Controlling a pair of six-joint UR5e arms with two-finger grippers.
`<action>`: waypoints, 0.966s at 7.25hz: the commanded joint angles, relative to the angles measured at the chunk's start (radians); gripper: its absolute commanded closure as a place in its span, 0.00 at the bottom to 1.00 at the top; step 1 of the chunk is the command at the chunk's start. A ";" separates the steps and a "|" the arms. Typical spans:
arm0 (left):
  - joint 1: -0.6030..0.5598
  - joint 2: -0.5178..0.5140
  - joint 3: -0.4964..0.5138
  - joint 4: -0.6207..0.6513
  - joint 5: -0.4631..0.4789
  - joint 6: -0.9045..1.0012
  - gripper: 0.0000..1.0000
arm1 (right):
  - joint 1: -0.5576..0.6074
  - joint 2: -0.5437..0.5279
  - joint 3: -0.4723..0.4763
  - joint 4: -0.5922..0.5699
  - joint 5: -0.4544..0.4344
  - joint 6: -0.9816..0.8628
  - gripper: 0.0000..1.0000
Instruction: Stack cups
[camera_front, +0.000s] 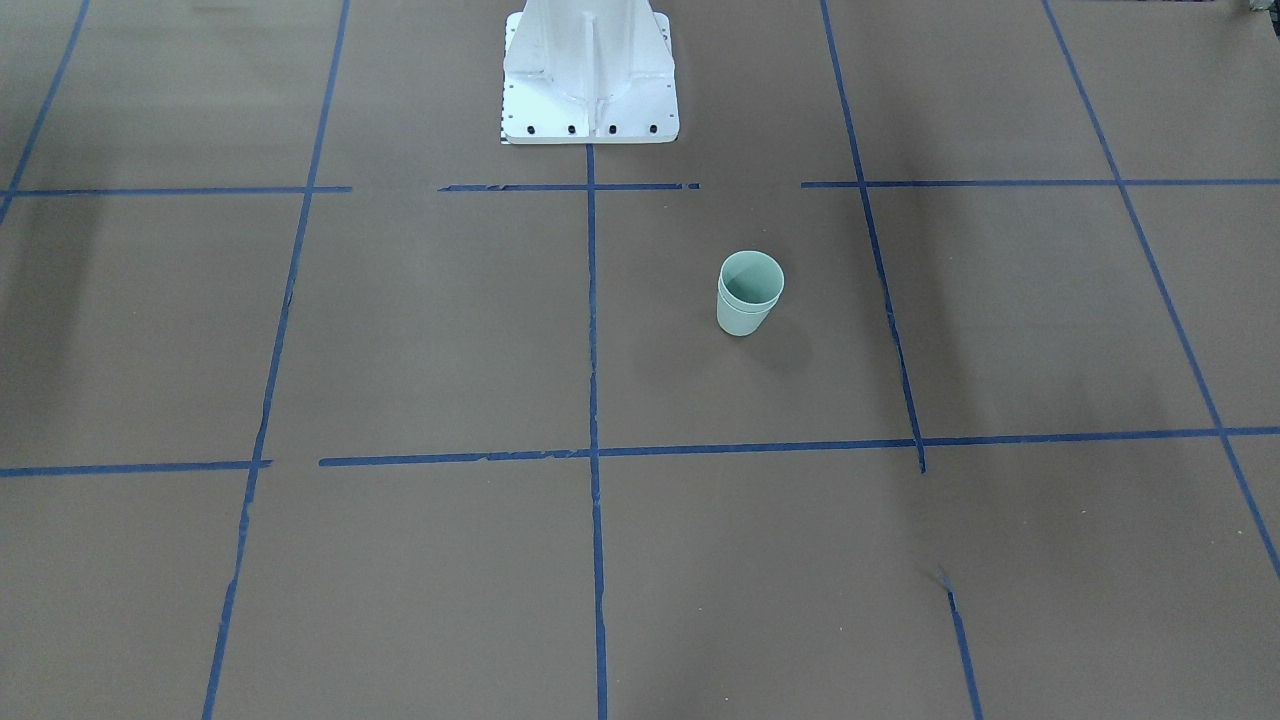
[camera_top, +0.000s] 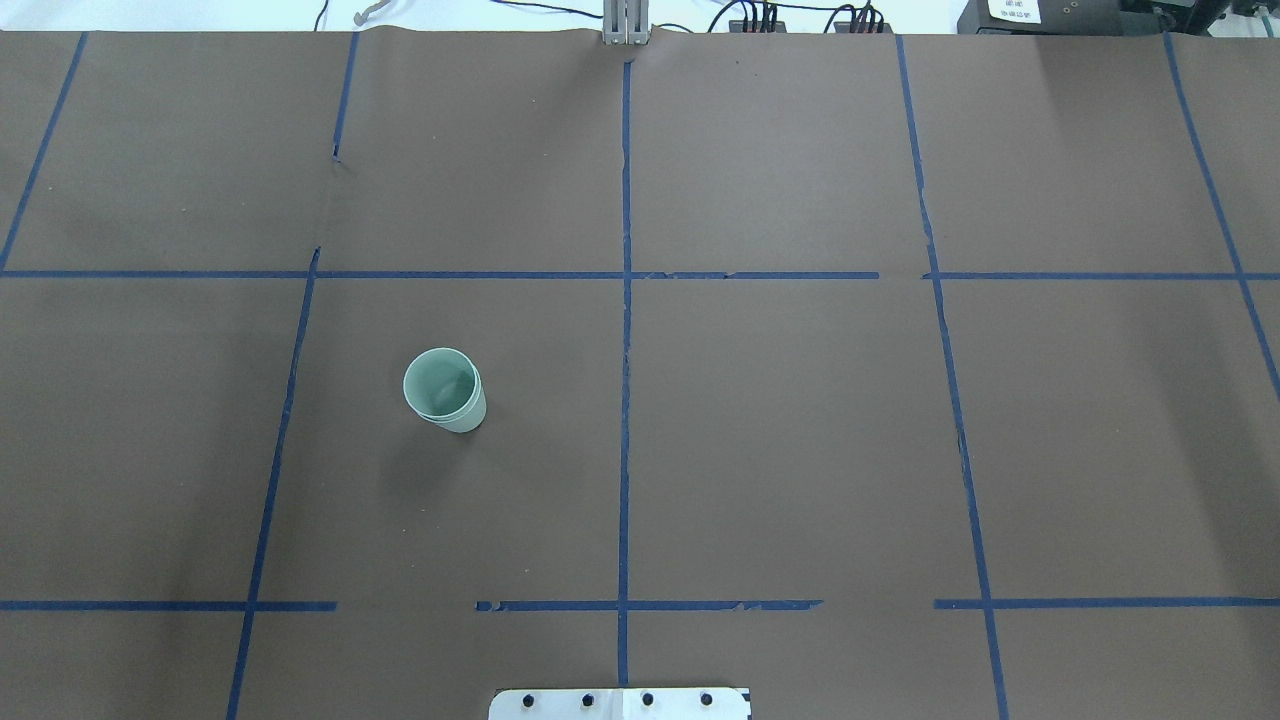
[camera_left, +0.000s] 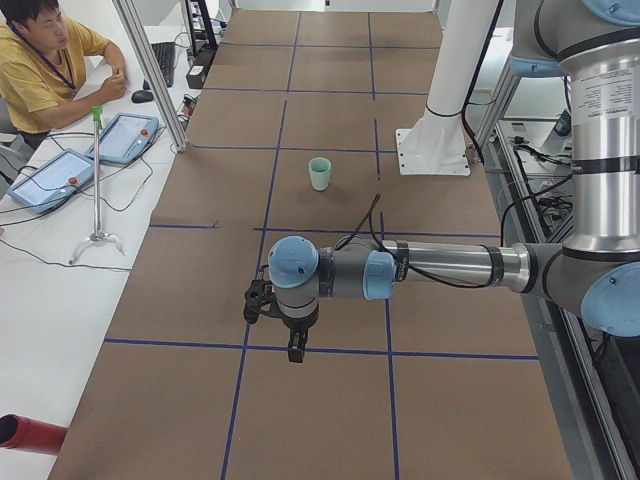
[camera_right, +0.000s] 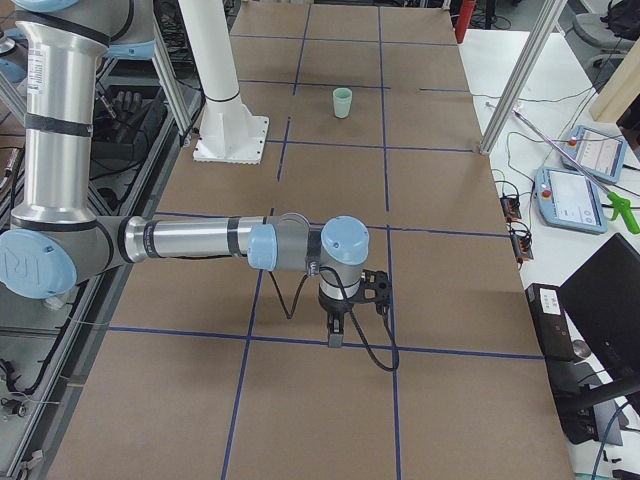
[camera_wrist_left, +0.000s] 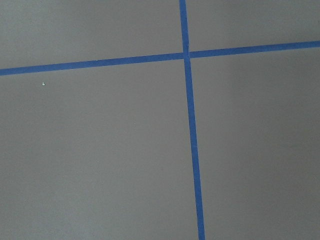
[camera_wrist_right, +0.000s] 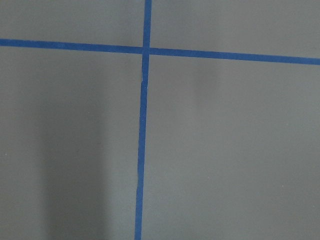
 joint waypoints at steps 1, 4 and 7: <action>0.000 0.000 -0.007 0.000 0.000 0.000 0.00 | 0.000 0.000 0.000 0.000 0.000 0.000 0.00; 0.000 0.000 -0.011 0.000 0.000 0.000 0.00 | 0.000 0.000 0.000 0.000 0.000 0.000 0.00; 0.000 -0.001 -0.016 0.000 -0.002 0.002 0.00 | -0.001 0.000 0.000 0.000 0.000 0.000 0.00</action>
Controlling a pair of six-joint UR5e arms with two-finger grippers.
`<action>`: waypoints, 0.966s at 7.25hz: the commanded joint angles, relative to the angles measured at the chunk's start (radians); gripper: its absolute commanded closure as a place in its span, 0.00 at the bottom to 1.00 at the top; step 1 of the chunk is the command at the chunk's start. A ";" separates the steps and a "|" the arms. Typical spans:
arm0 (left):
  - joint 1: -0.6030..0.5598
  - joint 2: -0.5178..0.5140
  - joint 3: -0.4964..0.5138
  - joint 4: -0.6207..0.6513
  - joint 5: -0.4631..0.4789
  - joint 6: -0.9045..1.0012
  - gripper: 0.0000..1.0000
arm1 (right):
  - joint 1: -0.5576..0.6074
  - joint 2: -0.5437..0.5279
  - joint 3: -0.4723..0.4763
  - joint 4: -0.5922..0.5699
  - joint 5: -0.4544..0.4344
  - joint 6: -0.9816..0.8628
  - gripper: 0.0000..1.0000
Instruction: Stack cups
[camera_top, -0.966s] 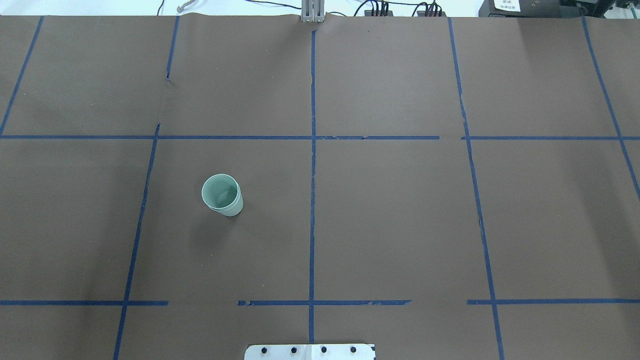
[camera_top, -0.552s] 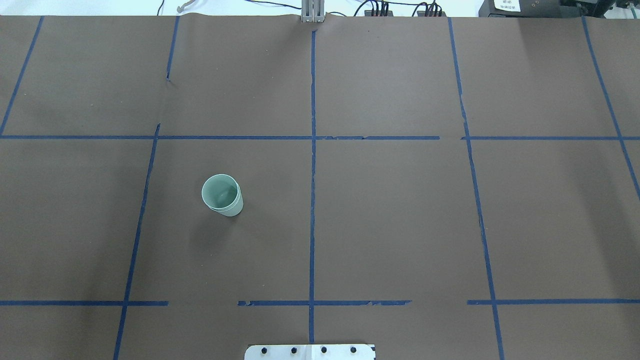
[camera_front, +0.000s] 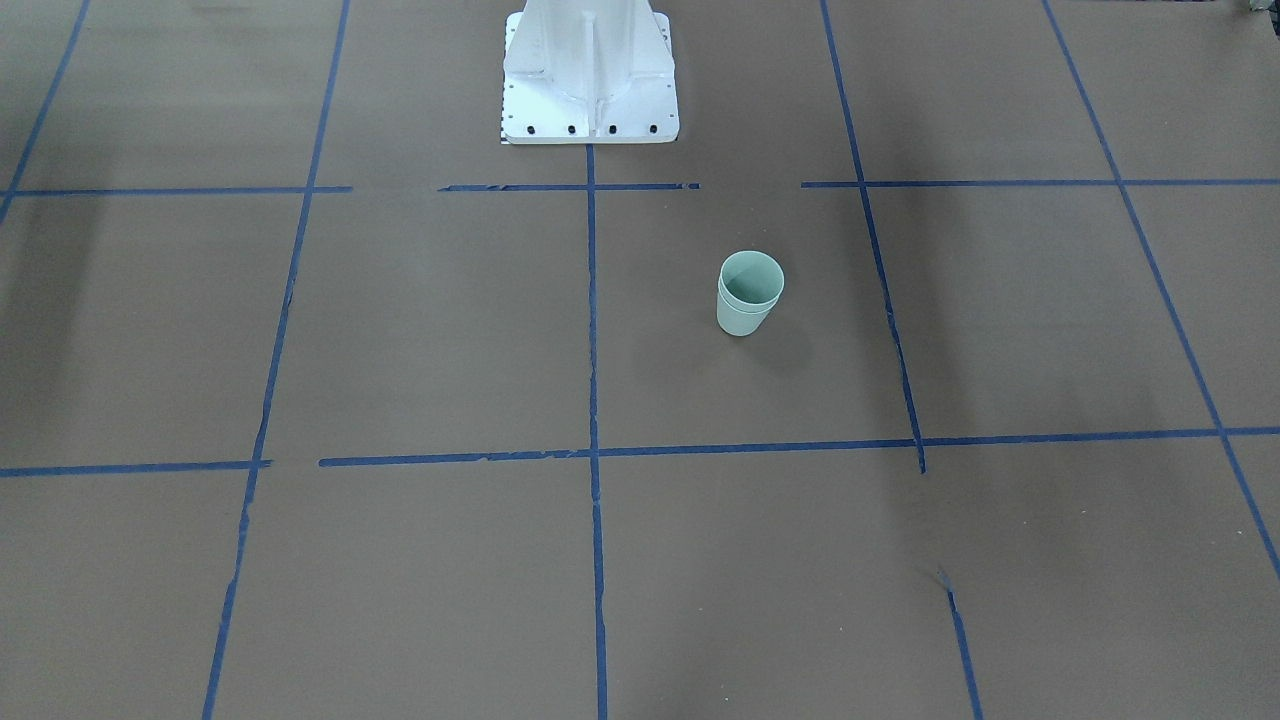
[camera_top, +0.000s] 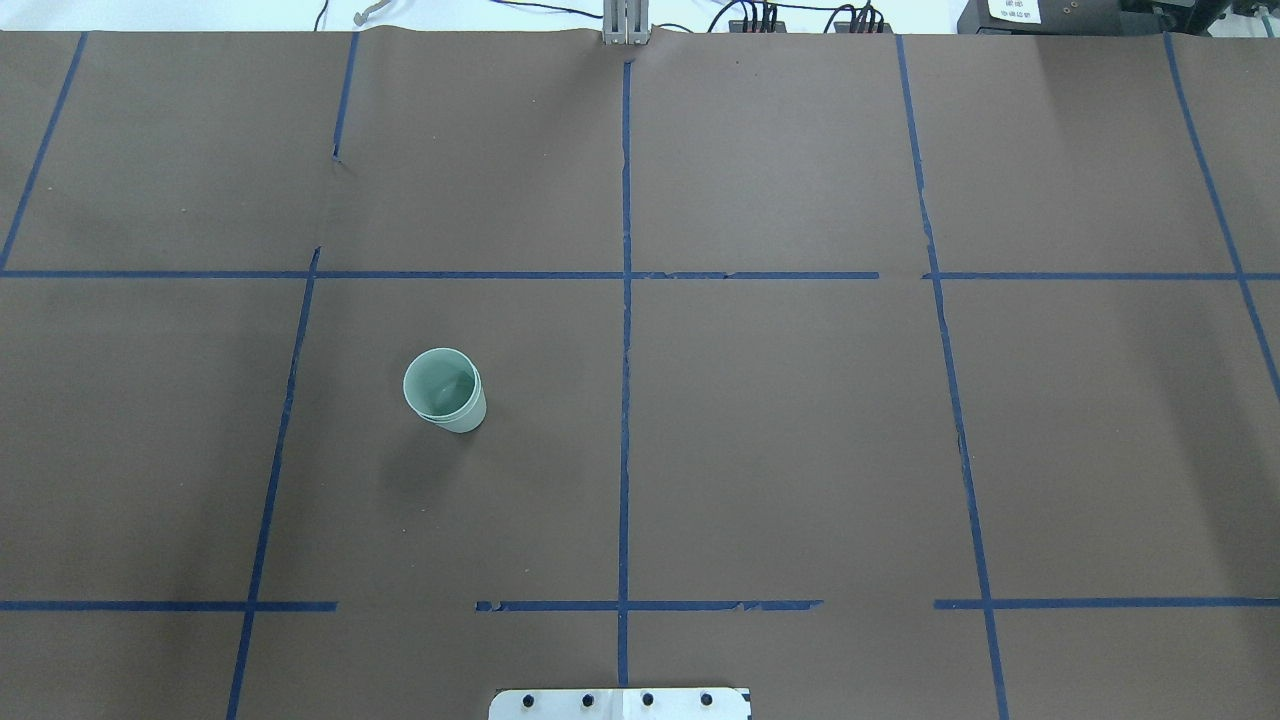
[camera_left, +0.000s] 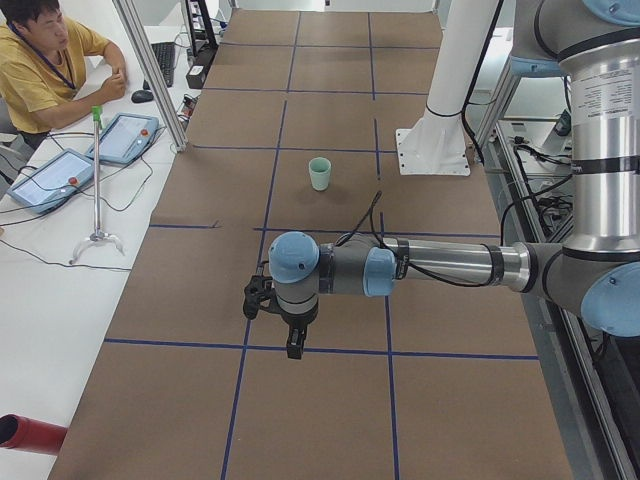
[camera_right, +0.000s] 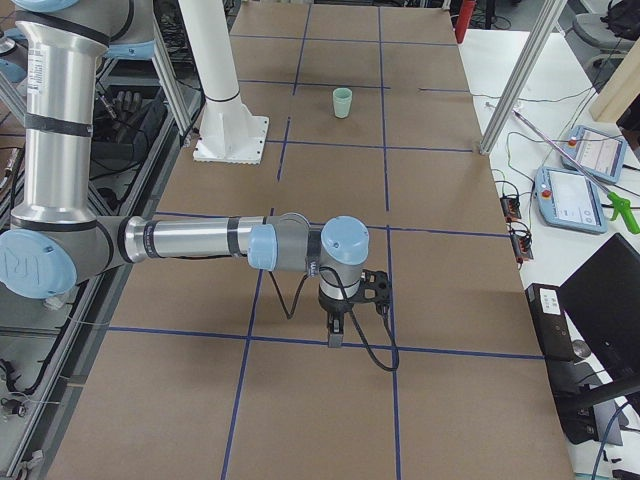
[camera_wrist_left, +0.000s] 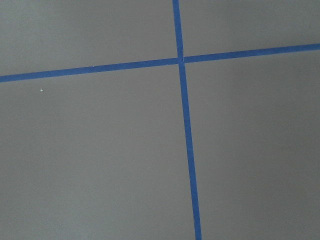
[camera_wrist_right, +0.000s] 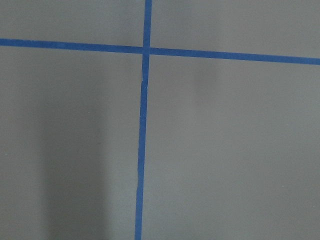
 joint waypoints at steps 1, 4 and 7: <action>0.000 -0.001 0.000 0.000 -0.001 0.001 0.00 | 0.001 0.000 0.000 0.000 0.000 0.000 0.00; 0.000 -0.001 0.003 0.000 -0.001 0.000 0.00 | 0.000 0.000 0.000 0.000 0.000 0.000 0.00; 0.000 -0.001 0.015 -0.002 -0.001 -0.003 0.00 | 0.000 0.000 0.000 0.000 0.000 0.000 0.00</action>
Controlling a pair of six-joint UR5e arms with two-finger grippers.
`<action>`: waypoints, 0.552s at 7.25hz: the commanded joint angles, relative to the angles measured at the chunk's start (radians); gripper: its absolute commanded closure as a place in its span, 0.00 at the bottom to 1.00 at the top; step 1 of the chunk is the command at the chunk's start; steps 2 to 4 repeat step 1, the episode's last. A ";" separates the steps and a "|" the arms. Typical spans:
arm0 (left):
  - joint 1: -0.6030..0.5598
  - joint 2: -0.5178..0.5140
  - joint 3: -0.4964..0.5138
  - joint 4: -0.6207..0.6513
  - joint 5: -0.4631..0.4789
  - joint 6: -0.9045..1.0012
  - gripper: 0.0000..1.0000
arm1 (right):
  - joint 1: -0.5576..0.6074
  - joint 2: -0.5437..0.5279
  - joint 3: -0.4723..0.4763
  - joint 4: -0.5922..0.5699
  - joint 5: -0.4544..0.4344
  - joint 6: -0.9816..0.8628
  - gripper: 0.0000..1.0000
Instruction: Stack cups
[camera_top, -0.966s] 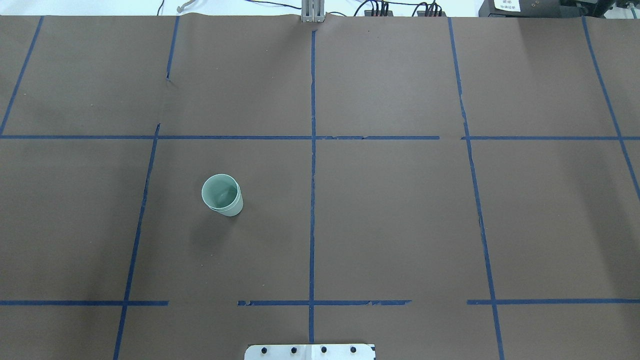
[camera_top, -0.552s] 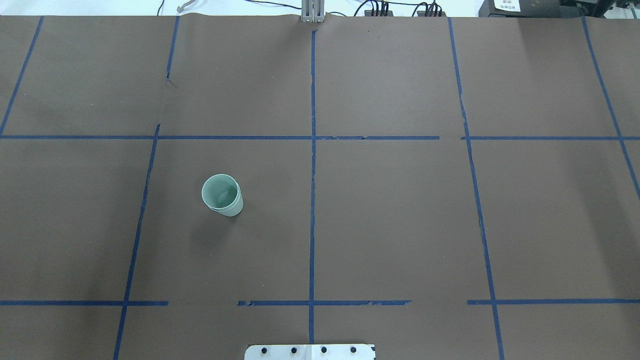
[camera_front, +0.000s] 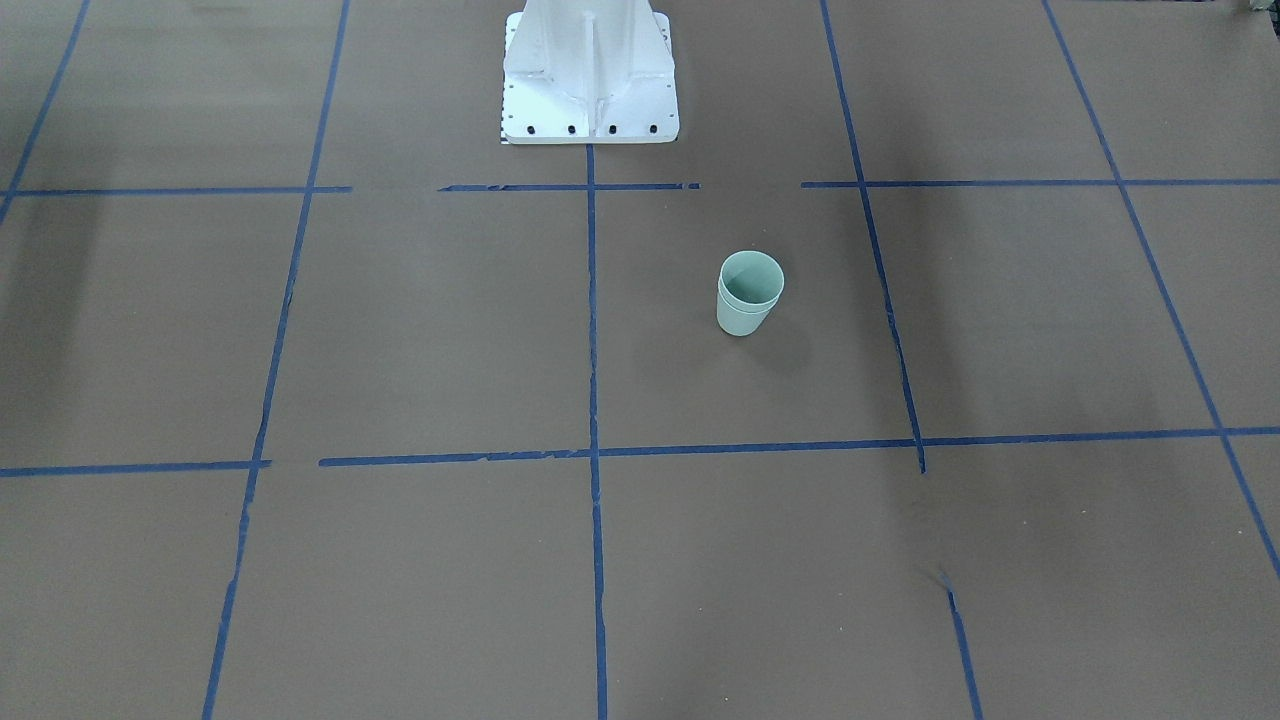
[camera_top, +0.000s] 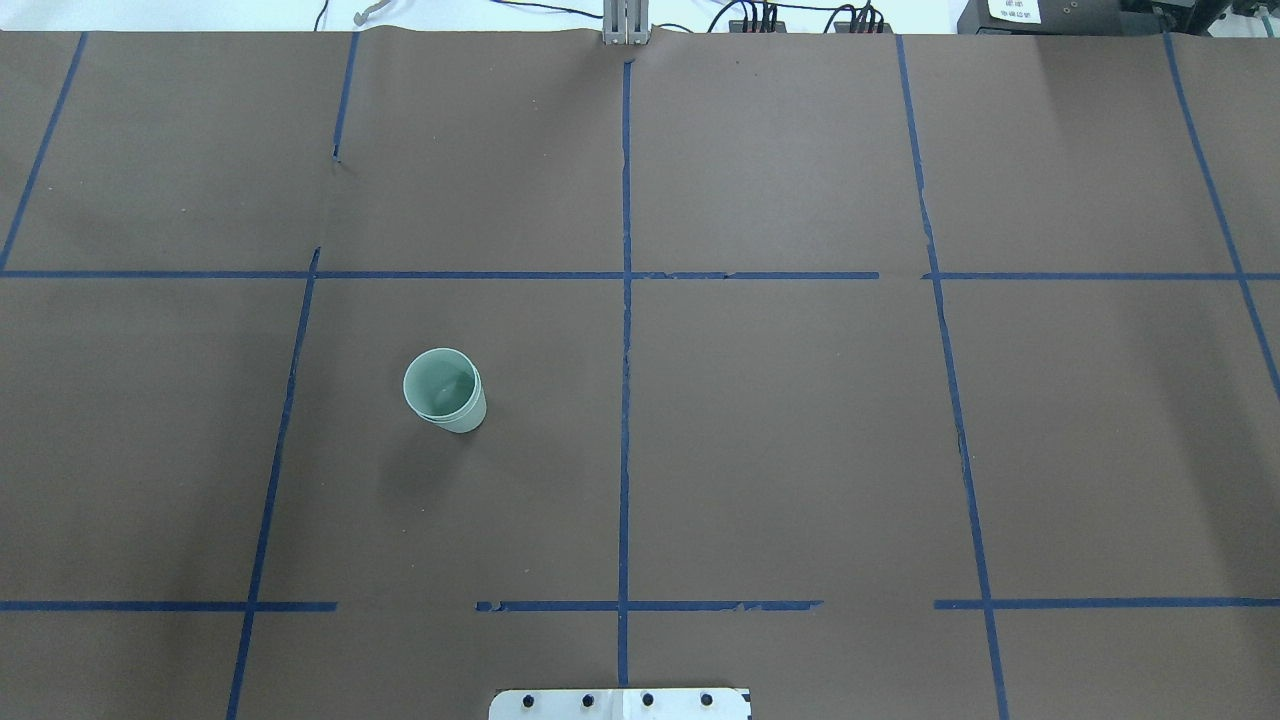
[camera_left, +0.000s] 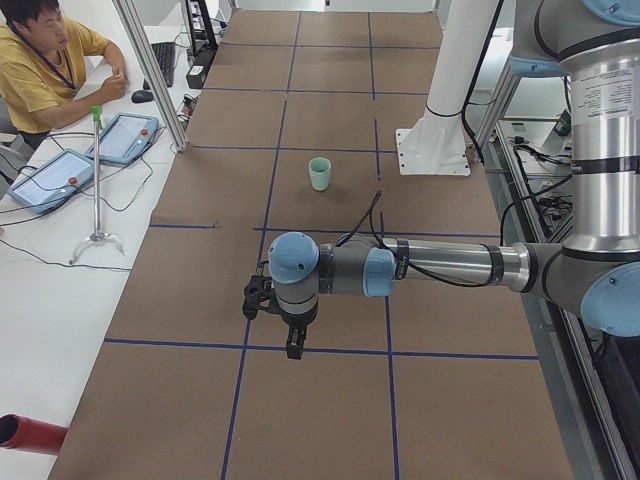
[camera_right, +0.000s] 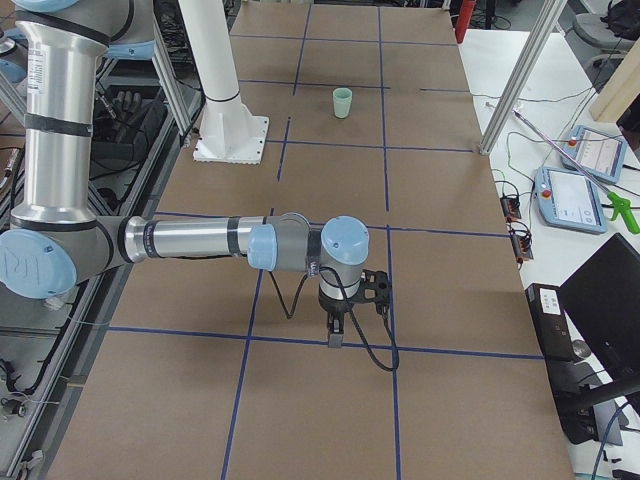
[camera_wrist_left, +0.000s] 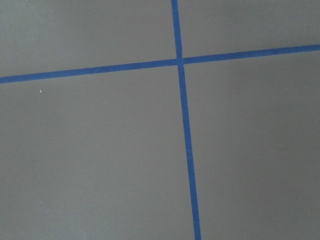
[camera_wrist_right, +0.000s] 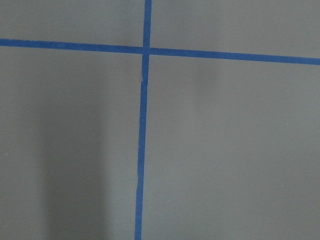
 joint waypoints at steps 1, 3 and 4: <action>0.000 0.000 0.011 0.001 0.000 -0.004 0.00 | 0.001 0.000 0.000 0.000 0.000 0.000 0.00; 0.000 0.000 0.011 0.001 0.000 -0.004 0.00 | 0.001 0.000 0.000 0.000 0.000 0.000 0.00; 0.000 0.000 0.011 0.001 0.000 -0.004 0.00 | 0.001 0.000 0.000 0.000 0.000 0.000 0.00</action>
